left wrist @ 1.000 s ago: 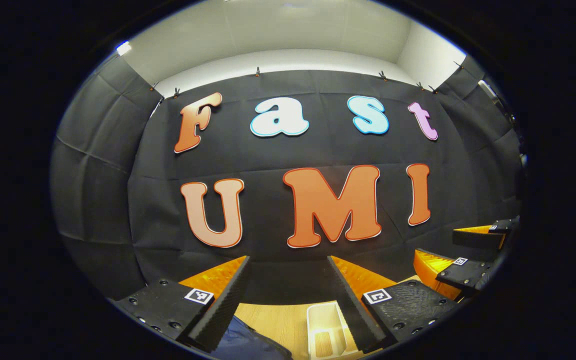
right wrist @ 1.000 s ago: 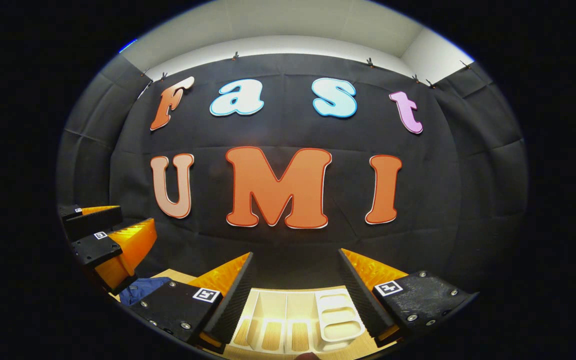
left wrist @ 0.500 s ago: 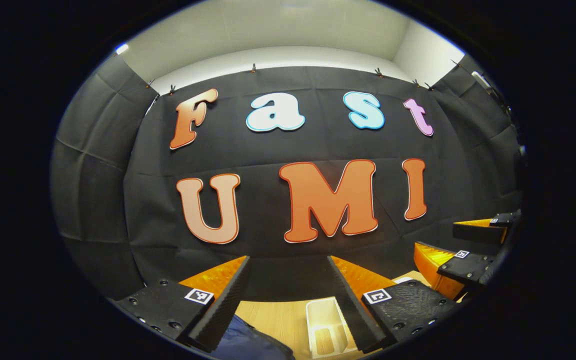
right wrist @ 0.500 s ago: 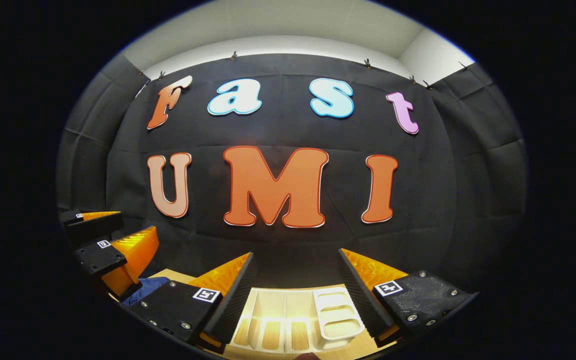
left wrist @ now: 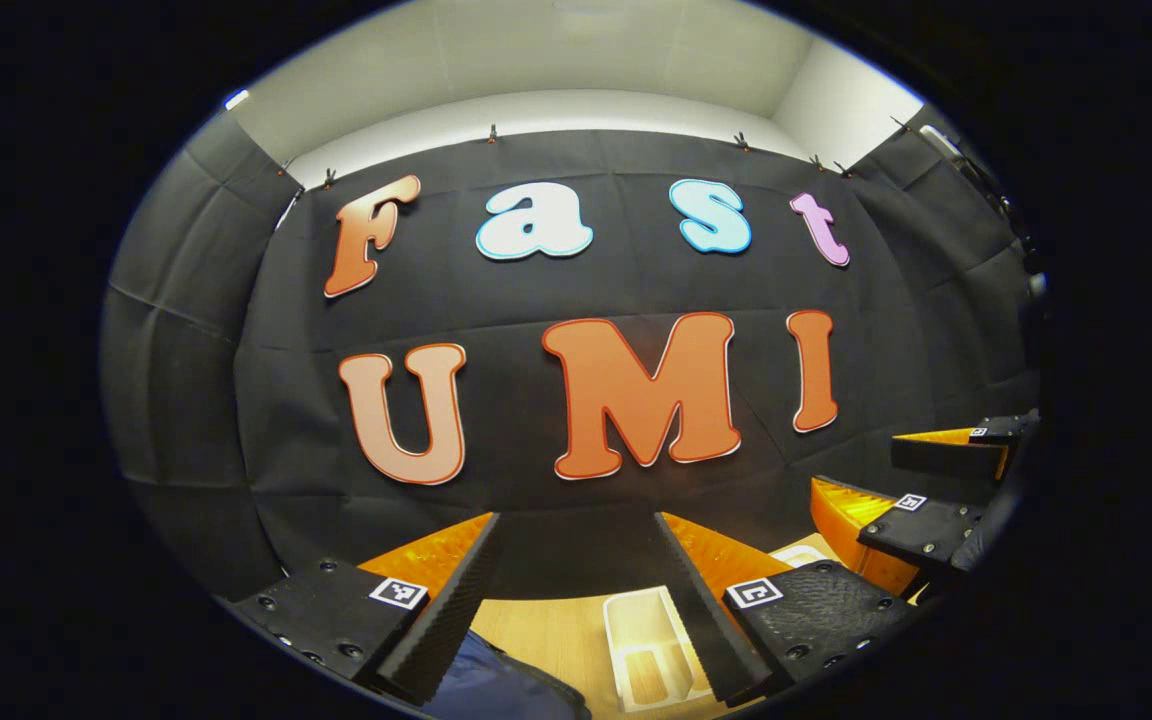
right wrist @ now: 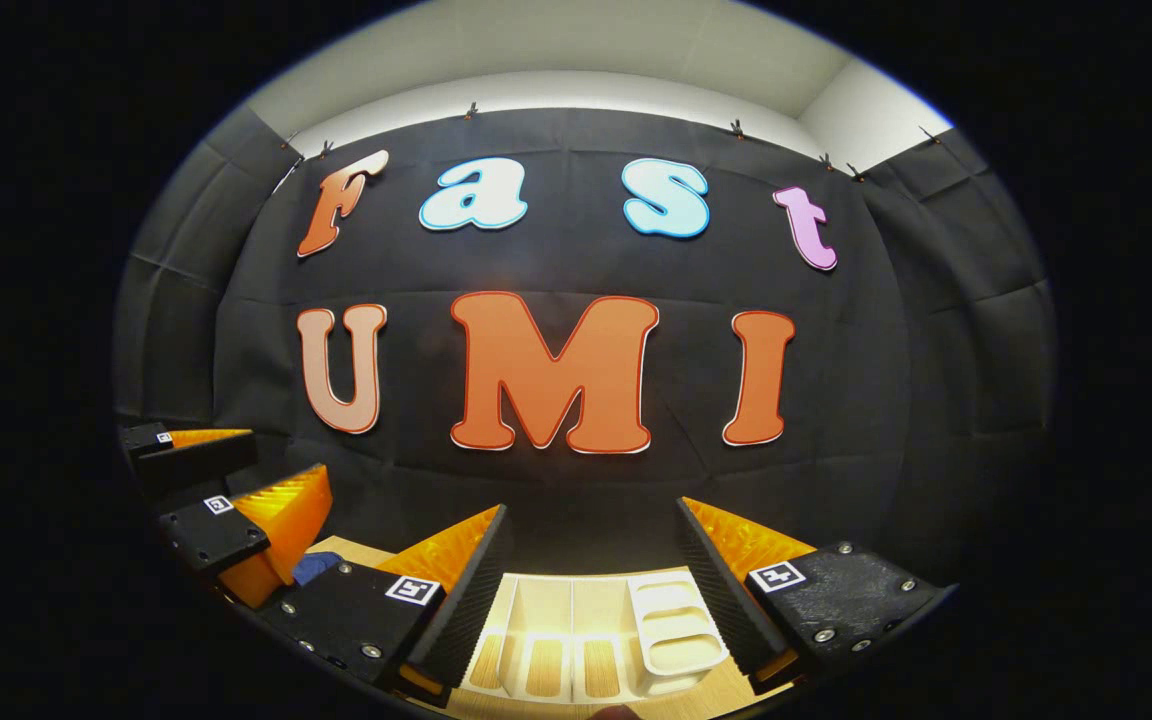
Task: Open the schoolbag, grab two books from the bookshelf and put them into the schoolbag.
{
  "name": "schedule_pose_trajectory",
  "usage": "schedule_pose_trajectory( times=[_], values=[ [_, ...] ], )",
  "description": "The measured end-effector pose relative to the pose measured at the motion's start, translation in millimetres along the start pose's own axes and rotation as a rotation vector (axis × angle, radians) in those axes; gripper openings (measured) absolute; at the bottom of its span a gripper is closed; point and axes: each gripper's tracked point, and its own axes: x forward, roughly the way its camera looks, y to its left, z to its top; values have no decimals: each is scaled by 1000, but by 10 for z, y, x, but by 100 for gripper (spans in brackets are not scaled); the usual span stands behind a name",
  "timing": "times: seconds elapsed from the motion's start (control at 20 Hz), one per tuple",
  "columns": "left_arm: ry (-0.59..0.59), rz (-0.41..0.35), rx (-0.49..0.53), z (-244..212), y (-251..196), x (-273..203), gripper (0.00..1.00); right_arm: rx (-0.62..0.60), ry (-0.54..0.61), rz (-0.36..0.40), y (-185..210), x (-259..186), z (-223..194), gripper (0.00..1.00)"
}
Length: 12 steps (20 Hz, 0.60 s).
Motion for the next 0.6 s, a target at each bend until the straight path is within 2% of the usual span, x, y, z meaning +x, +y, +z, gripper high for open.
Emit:
schedule_pose_trajectory(
  times=[0.6],
  values=[
    [20, 4, 6, -22, 49, 59, 93, -8, 8, 1, -41, 84, -36, 96]
  ],
)
